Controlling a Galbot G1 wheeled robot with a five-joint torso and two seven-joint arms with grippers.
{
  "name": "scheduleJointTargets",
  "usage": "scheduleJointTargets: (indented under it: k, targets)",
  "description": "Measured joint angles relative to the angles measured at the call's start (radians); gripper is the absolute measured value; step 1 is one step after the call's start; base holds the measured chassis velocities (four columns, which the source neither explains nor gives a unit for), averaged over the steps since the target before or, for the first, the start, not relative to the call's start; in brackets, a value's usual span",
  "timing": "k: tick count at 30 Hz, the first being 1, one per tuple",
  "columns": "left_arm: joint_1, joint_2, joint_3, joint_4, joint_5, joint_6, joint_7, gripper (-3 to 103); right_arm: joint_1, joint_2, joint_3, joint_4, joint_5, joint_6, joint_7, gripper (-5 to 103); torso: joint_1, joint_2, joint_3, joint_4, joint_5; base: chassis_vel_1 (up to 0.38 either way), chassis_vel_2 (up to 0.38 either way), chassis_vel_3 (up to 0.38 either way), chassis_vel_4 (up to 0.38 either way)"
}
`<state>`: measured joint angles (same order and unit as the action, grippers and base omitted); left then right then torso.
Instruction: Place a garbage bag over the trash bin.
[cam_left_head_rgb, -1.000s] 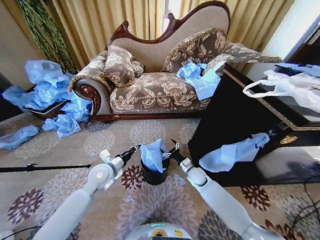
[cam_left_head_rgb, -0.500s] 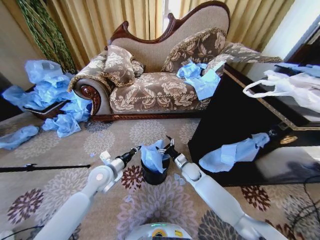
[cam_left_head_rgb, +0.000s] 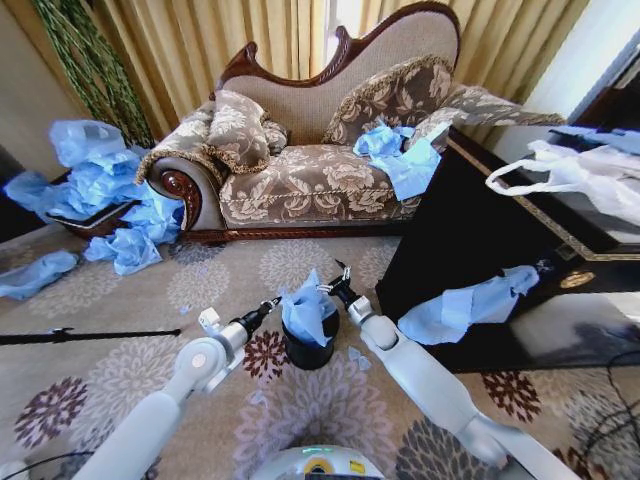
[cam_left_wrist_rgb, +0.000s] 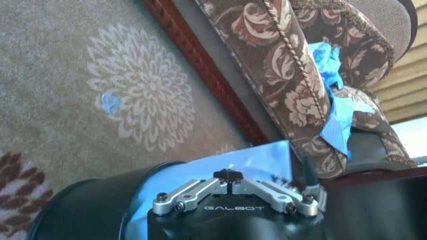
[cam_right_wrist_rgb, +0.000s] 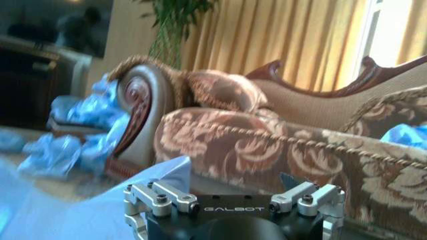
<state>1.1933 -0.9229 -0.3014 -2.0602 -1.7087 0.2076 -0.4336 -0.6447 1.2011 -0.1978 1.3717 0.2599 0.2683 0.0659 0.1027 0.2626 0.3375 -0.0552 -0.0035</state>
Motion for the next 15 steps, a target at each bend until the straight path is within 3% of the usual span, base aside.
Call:
scheduleJointTargets:
  k: [8, 15]
  targets:
    - [0.023, 0.008, -0.003, 0.012, 0.023, 0.002, 0.016, 0, 0.025, 0.039, 0.023, -0.062, -0.028, 0.013, 0.093, 100, 0.000, 0.000, 0.000, 0.0001, 0.0000, 0.000, 0.000, 0.000, 0.000]
    - [-0.022, 0.030, 0.001, 0.053, 0.033, 0.001, 0.034, 0, 0.018, 0.029, 0.048, -0.062, -0.048, -0.003, 0.148, 100, 0.000, 0.000, 0.000, -0.0002, -0.0001, 0.000, 0.000, 0.000, 0.000]
